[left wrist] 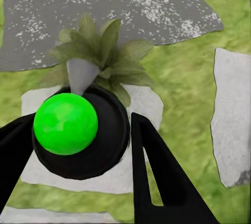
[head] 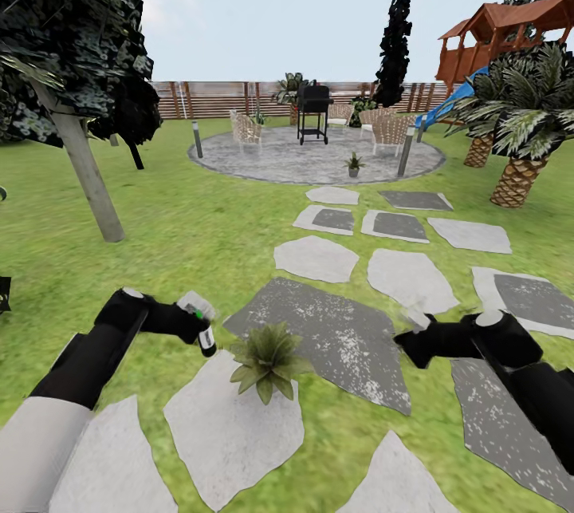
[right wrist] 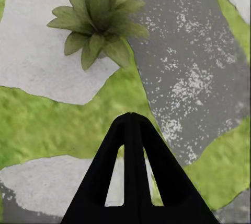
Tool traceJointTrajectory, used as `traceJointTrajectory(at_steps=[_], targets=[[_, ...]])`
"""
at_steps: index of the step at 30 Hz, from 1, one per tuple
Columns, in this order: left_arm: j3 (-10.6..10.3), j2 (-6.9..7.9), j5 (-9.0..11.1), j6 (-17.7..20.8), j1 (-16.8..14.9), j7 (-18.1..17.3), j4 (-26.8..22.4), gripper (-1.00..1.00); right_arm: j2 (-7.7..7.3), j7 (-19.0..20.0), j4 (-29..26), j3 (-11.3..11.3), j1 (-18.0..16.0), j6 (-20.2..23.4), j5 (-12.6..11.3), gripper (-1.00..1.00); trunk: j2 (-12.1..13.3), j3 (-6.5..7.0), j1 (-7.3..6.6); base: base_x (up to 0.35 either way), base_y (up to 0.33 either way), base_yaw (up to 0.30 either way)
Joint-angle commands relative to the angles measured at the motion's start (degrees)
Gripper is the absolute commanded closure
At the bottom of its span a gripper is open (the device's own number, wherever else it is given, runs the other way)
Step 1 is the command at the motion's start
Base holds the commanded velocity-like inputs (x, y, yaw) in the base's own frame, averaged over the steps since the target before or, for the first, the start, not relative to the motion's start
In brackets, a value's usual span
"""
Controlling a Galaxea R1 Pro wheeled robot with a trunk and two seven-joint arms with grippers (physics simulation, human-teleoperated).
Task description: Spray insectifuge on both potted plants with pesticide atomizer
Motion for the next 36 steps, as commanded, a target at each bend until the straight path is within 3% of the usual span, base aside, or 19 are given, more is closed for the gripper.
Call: traceJointTrajectory(at_steps=[1,2,4,5,6,7,9,10,11,14,16,18,19,23,27,31,36], targets=[[1.9,0.32,-0.2,2.1,0.1,-0.5,-0.1,1.00,0.58,-2.2,-0.1,-2.4,1.8,0.3,1.2,1.00,0.0,-0.06,0.00,0.000,0.000,0.000],[4.5,0.48,-0.2,4.0,0.3,-0.5,-0.1,1.00,1.43,-5.2,0.0,-5.2,3.7,0.3,1.6,1.00,0.0,-0.06,0.00,0.000,0.000,0.000],[7.4,0.57,-0.2,5.7,0.5,-0.5,-0.1,1.00,2.79,-8.6,0.0,-8.1,5.5,0.4,1.8,1.00,0.0,-0.06,0.00,0.000,0.000,0.000],[8.9,0.61,-0.2,6.5,0.7,-0.5,-0.1,1.00,3.60,-10.4,0.0,-9.5,6.2,0.4,1.9,-1.00,0.0,-0.06,0.00,0.000,0.000,0.000],[10.6,0.63,-0.2,7.1,0.9,-0.5,-0.1,1.00,4.62,-12.5,0.0,-10.8,6.8,0.4,2.0,-1.00,0.0,-0.06,0.00,0.000,0.000,0.000],[13.5,0.67,-0.2,8.1,1.4,-0.5,-0.1,1.00,6.49,-16.2,0.1,-13.2,7.7,0.5,2.1,-1.00,0.0,-0.06,0.00,0.000,0.000,0.000],[15.7,0.69,-0.2,8.7,2.2,-0.4,-0.1,1.00,8.04,-19.1,0.1,-15.6,8.4,0.7,2.1,-1.00,0.0,-0.06,0.00,0.000,0.000,0.000],[18.0,0.76,-0.3,9.4,3.7,-0.4,0.0,1.00,10.10,-22.1,0.1,-20.6,9.8,1.5,2.0,-1.00,0.0,-0.06,0.00,0.000,0.000,0.000],[18.5,0.75,-0.6,9.6,4.2,-0.4,0.0,1.00,10.89,-22.9,0.1,-23.0,10.2,1.8,2.0,-1.00,0.0,-0.06,0.00,0.000,0.000,0.000],[18.9,0.73,-2.2,10.3,4.6,-0.4,0.3,1.00,12.08,-23.7,0.1,-26.8,10.5,2.0,1.9,-1.00,0.0,-0.06,0.00,0.000,0.000,0.000],[19.0,0.48,-5.3,10.8,4.9,-0.4,1.7,1.00,13.09,-24.3,0.1,-33.0,10.5,2.4,2.1,-1.00,0.0,-0.06,0.00,0.000,0.000,0.000],[18.8,0.26,-7.7,11.0,4.9,-0.4,4.2,1.00,13.44,-24.5,0.1,-37.1,10.5,2.9,2.3,-1.00,0.0,-0.06,0.00,0.000,0.000,0.000],[18.7,0.20,-8.3,11.1,4.8,-0.4,5.4,1.00,13.52,-24.6,0.0,-38.1,10.5,3.1,2.3,-1.00,0.0,-0.06,0.00,0.000,0.000,0.000],[17.8,-0.14,-10.0,11.3,3.6,-0.4,11.6,1.00,13.64,-24.6,-0.2,-40.2,10.5,5.5,2.5,-1.00,0.0,-0.06,0.00,0.000,0.000,0.000],[12.8,-0.51,-10.7,11.4,-1.6,-0.6,23.9,1.00,13.17,-24.5,-0.4,-41.3,10.5,10.4,2.5,-1.00,0.0,-0.06,0.00,0.000,0.000,0.000],[9.7,-0.61,-10.9,11.5,-5.9,-0.8,30.4,1.00,13.28,-24.3,-0.5,-40.8,10.5,10.4,2.5,-1.00,0.0,-0.06,0.00,0.000,0.000,0.000],[8.3,-0.62,-11.0,11.4,-8.1,-0.9,32.5,1.00,13.31,-24.1,-0.5,-39.6,10.4,10.4,2.4,-1.00,0.0,-0.06,0.00,0.029,0.015,-0.001]])
